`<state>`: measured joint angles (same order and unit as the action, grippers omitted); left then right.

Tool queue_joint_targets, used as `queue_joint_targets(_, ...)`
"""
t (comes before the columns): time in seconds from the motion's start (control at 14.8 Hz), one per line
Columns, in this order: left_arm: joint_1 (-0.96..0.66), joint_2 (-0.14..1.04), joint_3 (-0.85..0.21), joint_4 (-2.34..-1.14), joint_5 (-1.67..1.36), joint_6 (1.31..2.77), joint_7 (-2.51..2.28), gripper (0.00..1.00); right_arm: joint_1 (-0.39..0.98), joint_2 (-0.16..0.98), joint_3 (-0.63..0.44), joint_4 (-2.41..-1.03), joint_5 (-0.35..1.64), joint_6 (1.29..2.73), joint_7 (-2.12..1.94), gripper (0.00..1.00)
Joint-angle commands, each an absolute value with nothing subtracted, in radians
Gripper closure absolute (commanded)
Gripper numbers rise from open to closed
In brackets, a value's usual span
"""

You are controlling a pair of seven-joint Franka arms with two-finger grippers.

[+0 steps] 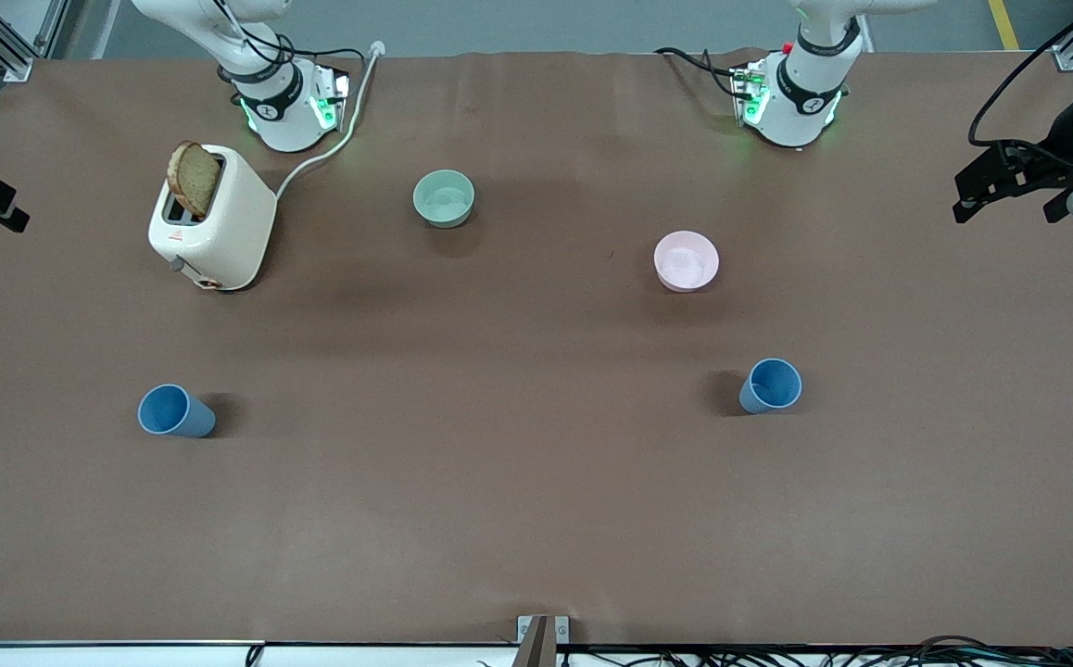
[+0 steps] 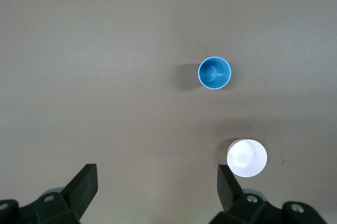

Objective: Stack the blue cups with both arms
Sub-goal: 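Reach both grippers down to the blue cups and grasp them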

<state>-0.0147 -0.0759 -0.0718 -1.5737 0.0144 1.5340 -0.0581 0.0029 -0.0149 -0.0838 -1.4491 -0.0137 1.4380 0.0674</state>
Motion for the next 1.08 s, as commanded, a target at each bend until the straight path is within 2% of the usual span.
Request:
queue_joint_targets(0.0, -0.015, -0.075, -0.066, -1.569, 0.031, 1.539, -0.046, 0.0, 0.009, -0.012, -0.084, -1.44, 0.0, 1.425, 0.086, 0.0)
queue_joint_targets(0.27, -0.02, 0.035, -0.063, -1.461, 0.026, 1.539, -0.046, 0.0, 0.008, -0.012, -0.083, -1.442, 0.0, 1.425, 0.086, 0.0)
queue_joint_targets(0.54, -0.035, 0.19, -0.069, -1.451, 0.031, 1.607, -0.078, 0.0, 0.023, -0.012, -0.084, -1.44, -0.002, 1.425, 0.072, 0.0)
queue_joint_targets(0.74, -0.054, 0.288, -0.075, -1.502, 0.029, 1.727, -0.144, 0.0, 0.015, 0.006, -0.086, -1.447, -0.005, 1.425, 0.063, 0.0)
queue_joint_targets(1.01, -0.058, 0.366, -0.078, -1.62, 0.029, 1.9, -0.153, 0.0, -0.029, 0.142, -0.089, -1.465, -0.002, 1.534, -0.03, 0.0)
